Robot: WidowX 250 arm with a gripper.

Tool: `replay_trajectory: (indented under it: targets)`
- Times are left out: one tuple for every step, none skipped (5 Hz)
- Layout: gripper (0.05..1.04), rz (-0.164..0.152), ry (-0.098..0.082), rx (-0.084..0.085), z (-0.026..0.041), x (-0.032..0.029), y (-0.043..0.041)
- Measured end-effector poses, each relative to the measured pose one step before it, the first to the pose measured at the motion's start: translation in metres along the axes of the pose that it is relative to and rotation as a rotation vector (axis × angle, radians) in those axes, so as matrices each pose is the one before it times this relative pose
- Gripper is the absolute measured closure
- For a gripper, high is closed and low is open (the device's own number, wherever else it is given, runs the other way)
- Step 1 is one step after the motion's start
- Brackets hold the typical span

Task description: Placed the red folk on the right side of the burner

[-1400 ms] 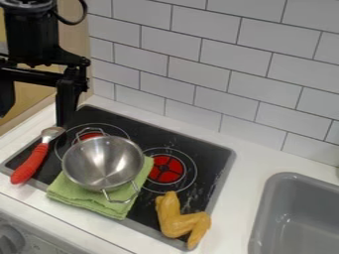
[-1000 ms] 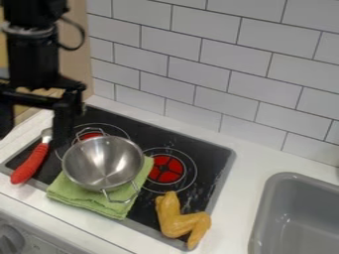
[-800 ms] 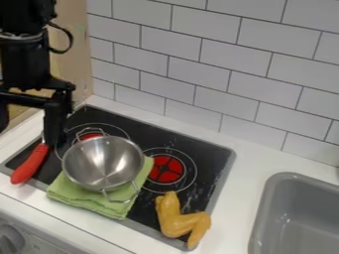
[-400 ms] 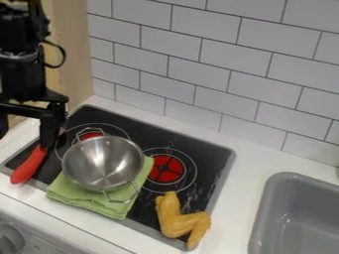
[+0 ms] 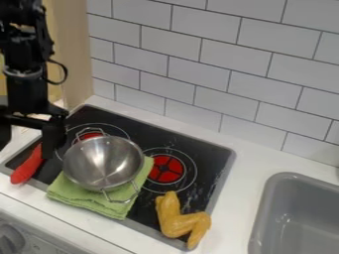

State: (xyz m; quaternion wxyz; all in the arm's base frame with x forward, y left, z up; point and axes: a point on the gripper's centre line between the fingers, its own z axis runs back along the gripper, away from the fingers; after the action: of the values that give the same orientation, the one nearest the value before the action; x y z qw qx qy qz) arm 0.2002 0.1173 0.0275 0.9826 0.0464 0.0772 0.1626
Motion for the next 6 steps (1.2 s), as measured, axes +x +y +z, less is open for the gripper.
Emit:
replay_trajectory:
  targets:
    - [0.085, -0.0159, 0.0061, -0.0095, -0.00793, 0.00785, -0.00042]
    - [0.085, 0.0096, 0.0106, 0.0059, -0.00857, 0.00226, 0.00076]
    - [0.084, 0.0003, 0.0011, 0.0103, -0.00453, 0.00293, 0.00098]
    - [0.085, 0.0057, -0.0139, 0.0091, -0.00065, 0.00348, 0.00149]
    - [0.121, -0.0091, -0.0136, -0.0098, -0.00053, 0.00260, -0.00118]
    - [0.411, 0.0050, -0.0202, -0.0359, -0.00178, 0.00137, 0.00373]
